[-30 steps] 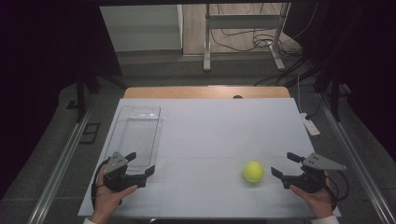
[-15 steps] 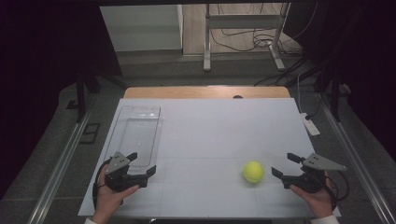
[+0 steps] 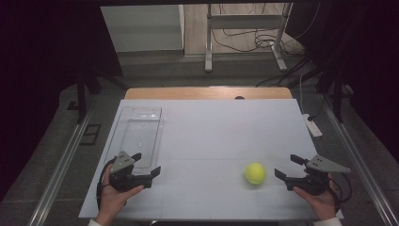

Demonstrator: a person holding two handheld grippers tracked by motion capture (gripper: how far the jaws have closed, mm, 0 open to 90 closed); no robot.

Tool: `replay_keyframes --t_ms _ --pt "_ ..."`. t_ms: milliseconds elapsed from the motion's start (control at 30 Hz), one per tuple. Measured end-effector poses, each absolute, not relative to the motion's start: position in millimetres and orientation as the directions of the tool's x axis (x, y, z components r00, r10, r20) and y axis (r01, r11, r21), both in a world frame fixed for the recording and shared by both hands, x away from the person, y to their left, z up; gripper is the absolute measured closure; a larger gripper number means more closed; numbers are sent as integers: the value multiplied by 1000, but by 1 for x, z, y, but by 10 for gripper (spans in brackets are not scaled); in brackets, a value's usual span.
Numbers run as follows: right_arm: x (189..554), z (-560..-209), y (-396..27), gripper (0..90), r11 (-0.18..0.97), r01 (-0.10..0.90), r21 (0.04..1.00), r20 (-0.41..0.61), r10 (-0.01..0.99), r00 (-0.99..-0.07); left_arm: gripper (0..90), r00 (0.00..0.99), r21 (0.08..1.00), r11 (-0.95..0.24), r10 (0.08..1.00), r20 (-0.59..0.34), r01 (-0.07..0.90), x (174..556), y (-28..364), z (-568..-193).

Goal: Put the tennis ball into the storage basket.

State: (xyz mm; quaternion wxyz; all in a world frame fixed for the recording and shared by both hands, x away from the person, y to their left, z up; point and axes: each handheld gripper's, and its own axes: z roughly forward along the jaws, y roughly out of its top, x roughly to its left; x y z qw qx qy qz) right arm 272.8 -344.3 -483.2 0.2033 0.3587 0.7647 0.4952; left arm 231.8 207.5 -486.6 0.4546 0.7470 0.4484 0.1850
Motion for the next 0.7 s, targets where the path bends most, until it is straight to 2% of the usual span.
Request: replay_keyframes --t_ms 700 --pt "273 -486 -345 127 253 351 901 41 757 -652 105 577 838 -216 805 -137 501 240 193 -477"
